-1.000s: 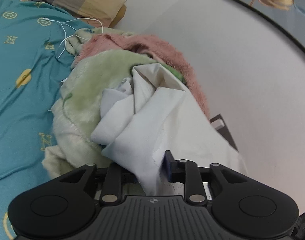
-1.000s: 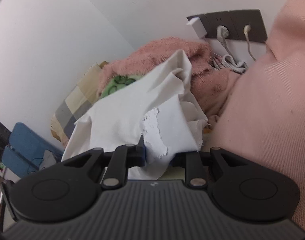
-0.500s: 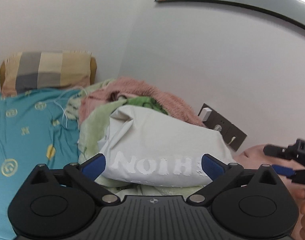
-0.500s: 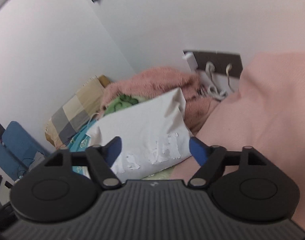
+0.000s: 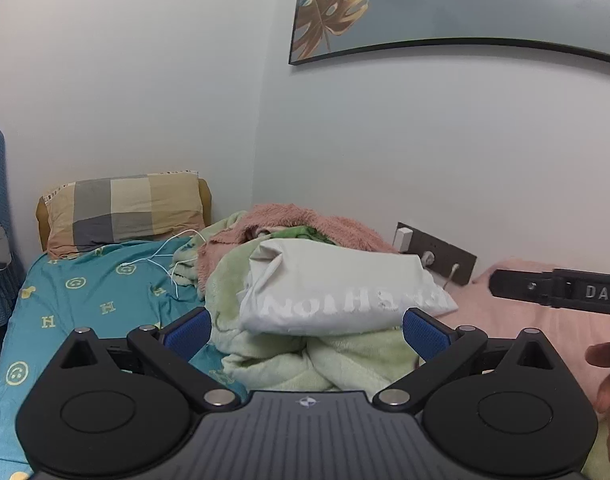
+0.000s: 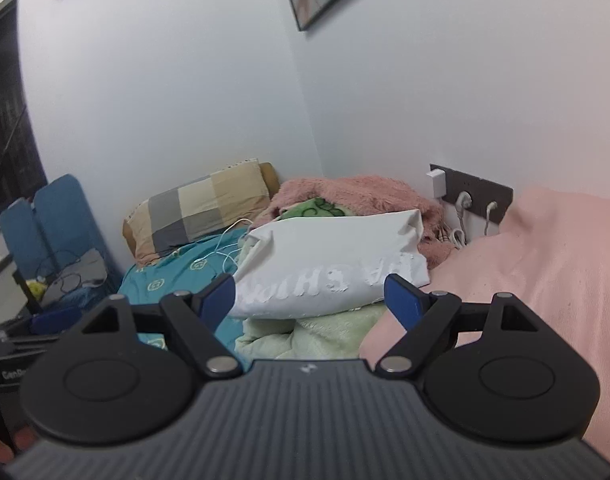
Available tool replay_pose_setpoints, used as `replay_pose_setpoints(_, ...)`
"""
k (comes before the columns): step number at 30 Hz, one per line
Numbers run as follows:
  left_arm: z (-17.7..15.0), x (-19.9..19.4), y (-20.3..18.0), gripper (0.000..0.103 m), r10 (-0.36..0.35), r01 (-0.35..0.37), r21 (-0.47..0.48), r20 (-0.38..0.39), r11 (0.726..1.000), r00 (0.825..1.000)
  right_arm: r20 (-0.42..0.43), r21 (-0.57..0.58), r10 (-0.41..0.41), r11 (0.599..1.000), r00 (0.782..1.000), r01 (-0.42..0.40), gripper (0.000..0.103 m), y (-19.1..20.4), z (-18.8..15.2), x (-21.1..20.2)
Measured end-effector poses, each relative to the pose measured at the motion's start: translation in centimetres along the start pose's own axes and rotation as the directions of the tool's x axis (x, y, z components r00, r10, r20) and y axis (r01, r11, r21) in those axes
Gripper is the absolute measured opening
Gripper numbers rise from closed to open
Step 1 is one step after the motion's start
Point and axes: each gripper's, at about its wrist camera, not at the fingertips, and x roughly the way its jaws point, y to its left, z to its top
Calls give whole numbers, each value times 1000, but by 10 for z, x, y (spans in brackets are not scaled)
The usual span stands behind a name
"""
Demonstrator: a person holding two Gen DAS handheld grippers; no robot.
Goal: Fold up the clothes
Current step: 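Open both grippers and release the folded shirt on the blanket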
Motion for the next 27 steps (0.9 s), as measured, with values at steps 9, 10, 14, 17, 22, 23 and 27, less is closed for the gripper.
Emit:
replay_pose_setpoints(9, -32, -40, -1, 103, 34, -35, 15, 71, 999, 997, 52, -77, -14, 997, 999, 18, 83, 24, -38, -13)
replay_pose_setpoints(10, -34, -42, -1, 103, 39, -40, 16, 75, 999, 996, 62, -83, -18, 996, 998, 23, 83, 25, -40, -13)
replay_pose_setpoints(14, -39, -45, -1, 103, 62, -65, 33, 83, 997, 995, 87, -108, -29, 993, 996, 38, 83, 29, -47, -13)
replay_pose_setpoints(17, -42, -45, 3, 103, 65, -67, 21, 83, 998, 994, 88, -107, -28, 994, 996, 38, 83, 31, -50, -11)
replay_pose_setpoints(22, -45, -48, 9, 103, 73, -74, 1, 79, 997, 994, 82, -110, -29, 993, 996, 38, 83, 33, -54, -8)
replay_pose_setpoints(23, -46, -49, 10, 103, 78, -78, -1, 80, 997, 994, 83, -112, -30, 993, 996, 39, 83, 33, -55, -8)
replay_pose_setpoints(27, -47, -51, 14, 103, 86, -85, -18, 80, 996, 993, 89, -126, -33, 991, 995, 44, 83, 34, -58, -8)
